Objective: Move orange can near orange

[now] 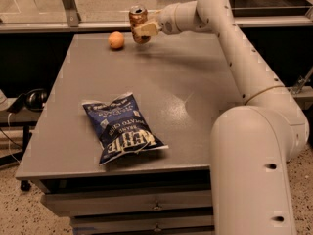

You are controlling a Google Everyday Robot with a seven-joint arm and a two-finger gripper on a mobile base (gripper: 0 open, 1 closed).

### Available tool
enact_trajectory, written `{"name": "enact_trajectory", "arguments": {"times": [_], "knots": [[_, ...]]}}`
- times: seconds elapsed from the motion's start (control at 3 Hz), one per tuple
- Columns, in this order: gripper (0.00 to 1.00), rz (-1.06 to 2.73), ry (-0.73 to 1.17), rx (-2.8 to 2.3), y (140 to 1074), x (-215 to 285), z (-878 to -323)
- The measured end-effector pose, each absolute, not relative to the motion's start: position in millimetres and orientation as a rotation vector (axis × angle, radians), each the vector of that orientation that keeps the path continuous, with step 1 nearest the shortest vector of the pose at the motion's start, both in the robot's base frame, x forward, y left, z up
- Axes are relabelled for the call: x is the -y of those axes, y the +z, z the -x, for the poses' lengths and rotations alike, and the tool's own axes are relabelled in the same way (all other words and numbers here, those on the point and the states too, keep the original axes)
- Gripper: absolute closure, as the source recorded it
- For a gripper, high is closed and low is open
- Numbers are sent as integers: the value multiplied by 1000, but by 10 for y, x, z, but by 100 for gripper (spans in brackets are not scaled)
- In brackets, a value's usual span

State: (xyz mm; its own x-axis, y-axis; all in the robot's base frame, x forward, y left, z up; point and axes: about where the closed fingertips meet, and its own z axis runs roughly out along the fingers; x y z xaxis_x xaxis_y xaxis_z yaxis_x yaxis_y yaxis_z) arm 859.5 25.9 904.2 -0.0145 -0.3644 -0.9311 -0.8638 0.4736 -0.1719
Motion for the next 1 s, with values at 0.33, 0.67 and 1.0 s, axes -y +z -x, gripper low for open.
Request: {"name": "enact_trajectory", "arguments": {"times": [0.33,0.67,1.0], "knots": [[57,1092,568,-1618,8975,-289,-8596],[36,1093,576,-1626,8935,-298,-8591],[11,1092,588,-1634,8890,-315,-8579]]}}
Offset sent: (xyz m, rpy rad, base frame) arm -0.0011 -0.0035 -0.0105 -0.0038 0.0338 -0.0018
